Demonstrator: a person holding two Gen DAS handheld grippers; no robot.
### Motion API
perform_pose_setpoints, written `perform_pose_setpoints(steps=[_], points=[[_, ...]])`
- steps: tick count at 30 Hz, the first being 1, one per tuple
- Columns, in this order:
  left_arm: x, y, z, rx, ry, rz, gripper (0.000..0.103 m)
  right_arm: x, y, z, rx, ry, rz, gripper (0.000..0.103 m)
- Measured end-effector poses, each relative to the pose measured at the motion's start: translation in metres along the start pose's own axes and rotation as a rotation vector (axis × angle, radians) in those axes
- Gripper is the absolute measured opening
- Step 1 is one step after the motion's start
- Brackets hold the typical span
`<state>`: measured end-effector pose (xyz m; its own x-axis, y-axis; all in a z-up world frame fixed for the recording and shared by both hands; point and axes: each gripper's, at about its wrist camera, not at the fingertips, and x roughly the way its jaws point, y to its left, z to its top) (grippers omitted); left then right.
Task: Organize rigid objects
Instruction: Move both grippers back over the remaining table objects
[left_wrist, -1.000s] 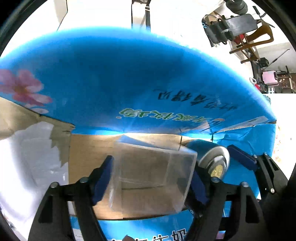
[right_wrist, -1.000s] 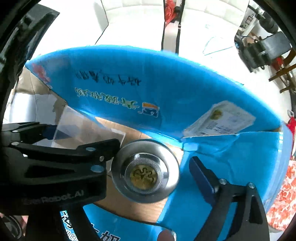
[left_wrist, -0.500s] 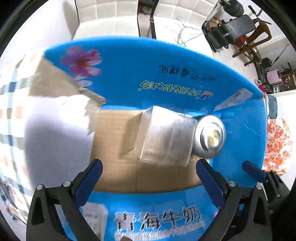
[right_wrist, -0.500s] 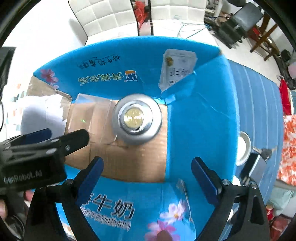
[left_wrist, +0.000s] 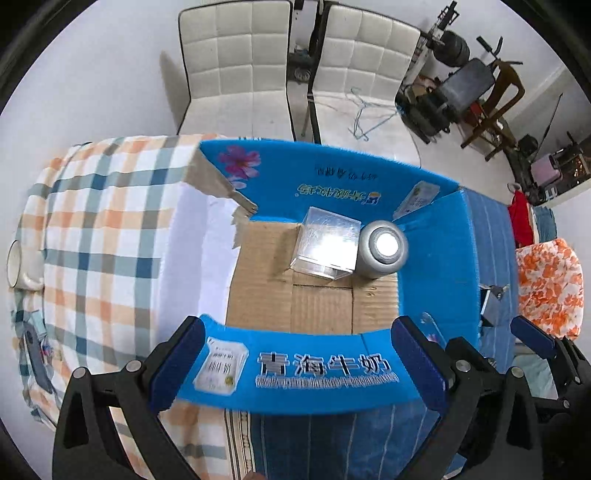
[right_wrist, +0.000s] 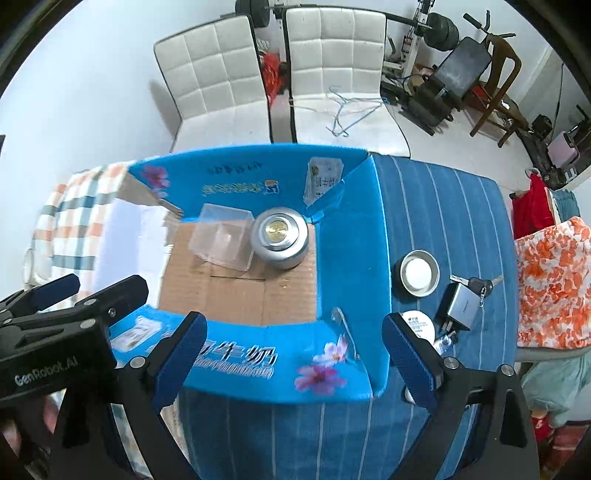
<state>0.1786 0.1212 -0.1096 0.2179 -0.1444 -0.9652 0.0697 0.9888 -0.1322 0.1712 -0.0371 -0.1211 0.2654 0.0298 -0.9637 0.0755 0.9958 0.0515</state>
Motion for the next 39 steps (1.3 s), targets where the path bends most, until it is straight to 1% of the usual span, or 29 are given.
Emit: perform_pose_setpoints(steps=[3, 7, 10, 13, 17, 19, 25, 31, 33, 35, 37, 39], points=[[-0.021, -0.008, -0.007, -0.005, -0.033, 0.002, 0.103, -0.027, -0.002, -0.006, -0.007, -0.033, -0.001, 0.098], [-0.055, -0.017, -0.02, 0.018, -0.072, 0.005, 0.103, -0.067, -0.003, -0.02, -0.01, -0.068, 0.026, 0.098], [-0.08, -0.024, -0.03, 0.036, -0.108, 0.014, 0.103, -0.09, -0.006, -0.031, -0.01, -0.089, 0.045, 0.098], [-0.097, -0.031, -0.038, 0.049, -0.133, 0.025, 0.103, -0.109, -0.01, -0.041, -0.004, -0.108, 0.059, 0.098], [-0.116, -0.036, -0.05, 0.063, -0.159, 0.032, 0.103, -0.133, -0.018, -0.057, 0.001, -0.168, 0.032, 0.098], [-0.122, -0.037, -0.055, 0.061, -0.16, 0.036, 0.103, -0.142, -0.021, -0.064, 0.001, -0.178, 0.034, 0.098], [-0.14, -0.045, -0.07, 0.066, -0.178, 0.049, 0.103, -0.161, -0.029, -0.079, -0.001, -0.191, 0.064, 0.098], [-0.145, -0.052, -0.076, 0.069, -0.189, 0.053, 0.103, -0.163, -0.04, -0.088, 0.015, -0.181, 0.101, 0.098], [-0.144, -0.059, -0.078, 0.079, -0.185, 0.048, 0.103, -0.16, -0.055, -0.092, 0.05, -0.166, 0.111, 0.098], [-0.139, -0.072, -0.079, 0.1, -0.177, 0.04, 0.103, -0.155, -0.073, -0.097, 0.089, -0.151, 0.101, 0.098], [-0.128, -0.091, -0.08, 0.131, -0.152, 0.028, 0.103, -0.145, -0.103, -0.105, 0.151, -0.13, 0.07, 0.098], [-0.11, -0.118, -0.082, 0.179, -0.122, -0.002, 0.103, -0.135, -0.134, -0.114, 0.211, -0.108, 0.031, 0.098]])
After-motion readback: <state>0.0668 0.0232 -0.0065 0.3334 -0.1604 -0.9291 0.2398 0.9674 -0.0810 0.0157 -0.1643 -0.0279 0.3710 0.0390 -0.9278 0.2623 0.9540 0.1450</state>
